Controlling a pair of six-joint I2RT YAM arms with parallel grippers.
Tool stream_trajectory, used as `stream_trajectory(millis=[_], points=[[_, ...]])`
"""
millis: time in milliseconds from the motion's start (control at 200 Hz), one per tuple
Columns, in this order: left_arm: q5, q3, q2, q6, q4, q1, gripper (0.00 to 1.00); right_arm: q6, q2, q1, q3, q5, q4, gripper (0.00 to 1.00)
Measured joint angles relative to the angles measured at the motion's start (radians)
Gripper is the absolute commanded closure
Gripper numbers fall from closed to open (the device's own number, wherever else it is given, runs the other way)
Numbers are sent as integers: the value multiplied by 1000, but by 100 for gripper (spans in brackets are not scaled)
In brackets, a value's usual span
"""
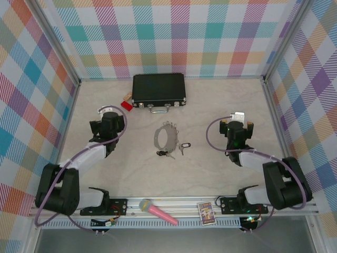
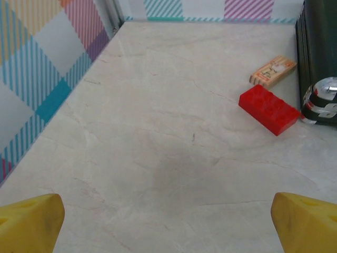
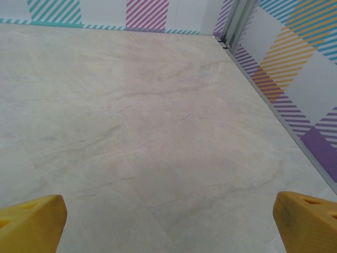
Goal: Put the keys on the keyring
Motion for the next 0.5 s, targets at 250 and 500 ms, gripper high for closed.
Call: stream_trajectory(millis=[250, 500], points=[[131, -151, 156, 18, 316, 77, 0, -20, 135, -61, -20, -123, 181, 1], [340, -214, 267, 37, 544, 132, 0, -15, 151, -136, -106, -317, 339, 1]])
